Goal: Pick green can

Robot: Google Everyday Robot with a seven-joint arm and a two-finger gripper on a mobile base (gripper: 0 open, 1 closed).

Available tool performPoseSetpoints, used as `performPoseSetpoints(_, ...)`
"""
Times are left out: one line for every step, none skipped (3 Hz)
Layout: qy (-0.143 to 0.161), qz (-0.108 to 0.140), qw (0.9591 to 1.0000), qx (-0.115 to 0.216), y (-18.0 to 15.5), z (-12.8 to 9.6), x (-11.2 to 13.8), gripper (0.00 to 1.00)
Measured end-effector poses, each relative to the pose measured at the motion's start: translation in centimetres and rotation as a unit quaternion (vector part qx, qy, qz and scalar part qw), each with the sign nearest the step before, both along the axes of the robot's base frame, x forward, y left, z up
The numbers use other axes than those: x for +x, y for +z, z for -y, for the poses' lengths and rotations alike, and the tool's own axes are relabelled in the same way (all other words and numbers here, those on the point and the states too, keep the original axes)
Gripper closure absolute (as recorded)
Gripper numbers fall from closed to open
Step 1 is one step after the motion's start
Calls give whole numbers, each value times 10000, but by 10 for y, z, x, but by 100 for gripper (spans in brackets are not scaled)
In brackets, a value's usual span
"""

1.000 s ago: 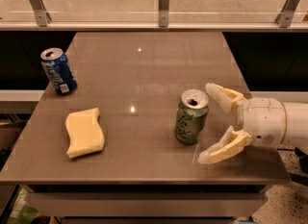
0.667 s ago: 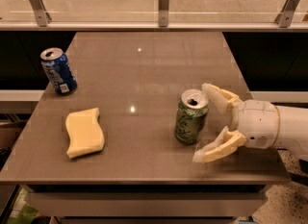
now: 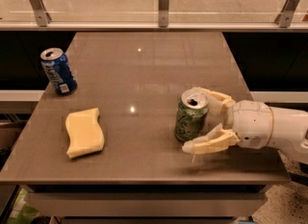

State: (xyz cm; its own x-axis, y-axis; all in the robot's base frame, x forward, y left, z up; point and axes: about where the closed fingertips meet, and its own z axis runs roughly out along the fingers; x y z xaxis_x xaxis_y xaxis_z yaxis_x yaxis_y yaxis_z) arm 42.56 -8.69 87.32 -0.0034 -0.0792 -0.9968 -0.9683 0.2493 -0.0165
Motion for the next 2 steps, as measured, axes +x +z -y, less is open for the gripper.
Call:
performPoseSetpoints(21,8,10000,-4,1,-2,0,41)
performPoseSetpoints(44,17,10000,-9,2,-4,-1,65)
